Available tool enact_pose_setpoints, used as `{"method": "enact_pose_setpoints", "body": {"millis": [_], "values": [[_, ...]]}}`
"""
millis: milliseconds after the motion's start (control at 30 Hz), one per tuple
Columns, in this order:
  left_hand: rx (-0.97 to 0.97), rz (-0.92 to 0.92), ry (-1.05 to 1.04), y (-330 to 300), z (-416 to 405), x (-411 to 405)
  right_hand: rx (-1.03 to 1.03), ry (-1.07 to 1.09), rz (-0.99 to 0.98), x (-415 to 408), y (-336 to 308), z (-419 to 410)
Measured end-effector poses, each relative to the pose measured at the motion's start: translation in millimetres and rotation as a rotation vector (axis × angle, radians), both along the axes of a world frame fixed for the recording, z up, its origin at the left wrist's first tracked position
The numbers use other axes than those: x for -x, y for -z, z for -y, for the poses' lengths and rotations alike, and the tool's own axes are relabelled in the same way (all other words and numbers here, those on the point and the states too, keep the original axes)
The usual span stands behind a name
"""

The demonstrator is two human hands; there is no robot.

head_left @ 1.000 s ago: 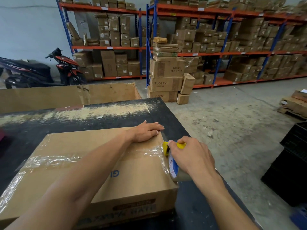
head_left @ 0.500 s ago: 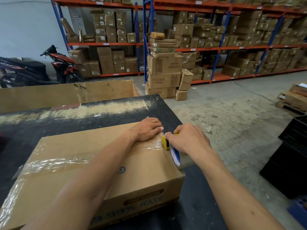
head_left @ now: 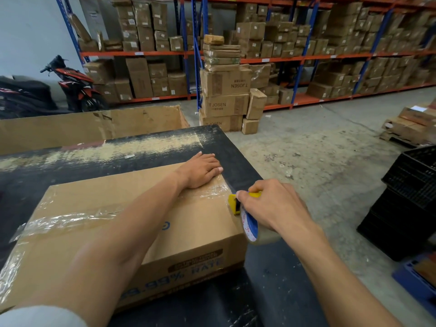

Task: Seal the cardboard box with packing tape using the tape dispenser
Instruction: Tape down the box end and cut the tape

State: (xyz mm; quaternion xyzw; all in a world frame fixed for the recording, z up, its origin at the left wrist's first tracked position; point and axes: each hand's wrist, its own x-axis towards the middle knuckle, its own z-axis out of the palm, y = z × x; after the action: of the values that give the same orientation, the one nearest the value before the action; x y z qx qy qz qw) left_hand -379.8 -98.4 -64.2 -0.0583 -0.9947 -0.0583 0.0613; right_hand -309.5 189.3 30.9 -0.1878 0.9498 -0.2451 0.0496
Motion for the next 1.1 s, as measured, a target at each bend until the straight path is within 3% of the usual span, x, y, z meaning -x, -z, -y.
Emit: {"method": "enact_pose_setpoints", "body": {"millis": [67, 133, 267, 400, 1100], "values": [[0.091, -0.083, 0.059, -5, -8, -9, -0.003, -0.004, -0.019, -3, 0, 1], [-0.01, -0.134, 0.178, -12, -20, -21, -0.012, -0.008, -0.021, -1, -1, 2], [-0.159, 0.031, 0.273, -11, -39, -43, -0.018, -0.005, -0.001, 1, -1, 3], [-0.193, 0.008, 0.343, 1, -41, -44, -0.035, -0.003, -0.008, 1, -2, 4], [-0.196, 0.084, 0.258, -4, -36, -40, 0.047, 0.069, -0.004, -38, 15, -23]]}}
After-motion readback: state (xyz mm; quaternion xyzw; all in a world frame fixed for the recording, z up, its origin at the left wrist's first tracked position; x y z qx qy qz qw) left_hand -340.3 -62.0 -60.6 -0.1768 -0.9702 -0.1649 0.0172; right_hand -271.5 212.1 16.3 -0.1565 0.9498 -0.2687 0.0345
